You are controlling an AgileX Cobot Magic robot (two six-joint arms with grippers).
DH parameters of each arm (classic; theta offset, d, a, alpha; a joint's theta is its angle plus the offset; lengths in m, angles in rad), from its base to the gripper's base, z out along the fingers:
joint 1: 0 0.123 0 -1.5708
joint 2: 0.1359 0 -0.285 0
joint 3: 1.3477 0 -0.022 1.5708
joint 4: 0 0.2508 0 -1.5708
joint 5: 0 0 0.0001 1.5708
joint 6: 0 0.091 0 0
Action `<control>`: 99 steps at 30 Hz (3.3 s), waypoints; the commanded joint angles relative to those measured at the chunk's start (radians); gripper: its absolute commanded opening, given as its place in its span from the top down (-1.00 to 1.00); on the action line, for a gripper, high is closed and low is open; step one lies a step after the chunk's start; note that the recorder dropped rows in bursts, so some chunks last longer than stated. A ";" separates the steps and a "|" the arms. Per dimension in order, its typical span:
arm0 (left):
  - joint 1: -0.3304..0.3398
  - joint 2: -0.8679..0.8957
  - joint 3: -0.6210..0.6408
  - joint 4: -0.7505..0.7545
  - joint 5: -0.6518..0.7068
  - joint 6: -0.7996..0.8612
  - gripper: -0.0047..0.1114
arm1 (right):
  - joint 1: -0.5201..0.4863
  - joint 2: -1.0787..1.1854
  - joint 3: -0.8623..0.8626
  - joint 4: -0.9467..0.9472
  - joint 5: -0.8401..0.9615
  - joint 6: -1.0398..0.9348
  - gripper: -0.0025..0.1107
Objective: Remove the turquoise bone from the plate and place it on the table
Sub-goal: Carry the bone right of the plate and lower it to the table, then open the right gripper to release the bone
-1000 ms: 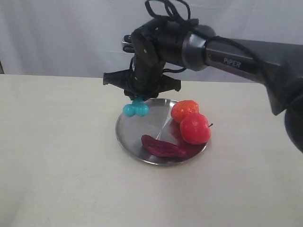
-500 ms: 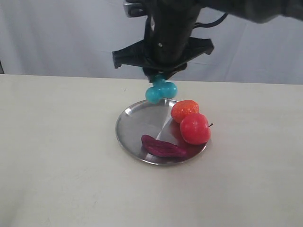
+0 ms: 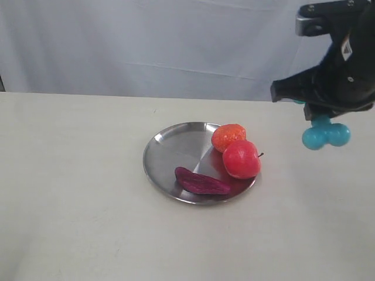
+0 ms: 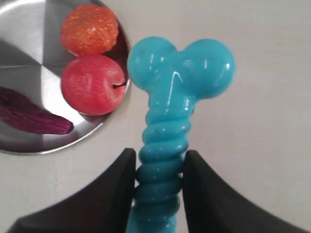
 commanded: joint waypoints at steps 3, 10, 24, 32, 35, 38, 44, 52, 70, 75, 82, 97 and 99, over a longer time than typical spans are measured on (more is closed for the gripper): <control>-0.003 -0.001 0.003 0.000 -0.001 -0.001 0.92 | -0.093 0.018 0.092 0.025 -0.186 -0.008 0.95; -0.003 -0.001 0.003 0.000 -0.001 -0.001 0.92 | -0.131 0.159 0.076 0.029 -0.259 -0.008 0.95; -0.003 -0.001 0.003 0.000 -0.001 -0.001 0.92 | -0.208 0.458 0.052 0.037 -0.560 -0.088 0.95; -0.003 -0.001 0.003 0.000 -0.001 -0.001 0.92 | -0.208 0.552 0.047 0.037 -0.612 -0.090 0.95; -0.003 -0.001 0.003 0.000 -0.001 -0.001 0.92 | -0.208 0.559 0.047 0.037 -0.616 -0.087 0.95; -0.003 -0.001 0.003 0.000 -0.001 -0.001 0.92 | -0.208 0.559 0.047 0.037 -0.606 -0.087 0.95; -0.003 -0.001 0.003 0.000 -0.001 -0.001 0.92 | -0.208 0.565 0.049 0.037 -0.583 -0.087 0.95; -0.003 -0.001 0.003 0.000 -0.001 -0.001 0.92 | -0.208 0.565 0.049 0.037 -0.556 -0.087 0.95; -0.003 -0.001 0.003 0.000 -0.001 -0.001 0.92 | -0.208 0.565 0.049 0.057 -0.501 -0.085 0.95; -0.003 -0.001 0.003 0.000 -0.001 -0.001 0.92 | -0.208 0.565 0.049 0.073 -0.492 -0.085 0.95; -0.003 -0.001 0.003 0.000 -0.001 -0.001 0.92 | -0.208 0.565 0.049 0.078 -0.475 -0.085 0.77; -0.003 -0.001 0.003 0.000 -0.001 -0.001 0.92 | -0.208 0.565 0.049 0.078 -0.477 -0.083 -0.16; -0.003 -0.001 0.003 0.000 -0.001 -0.001 0.92 | -0.208 0.563 0.049 0.078 -0.477 -0.080 -0.15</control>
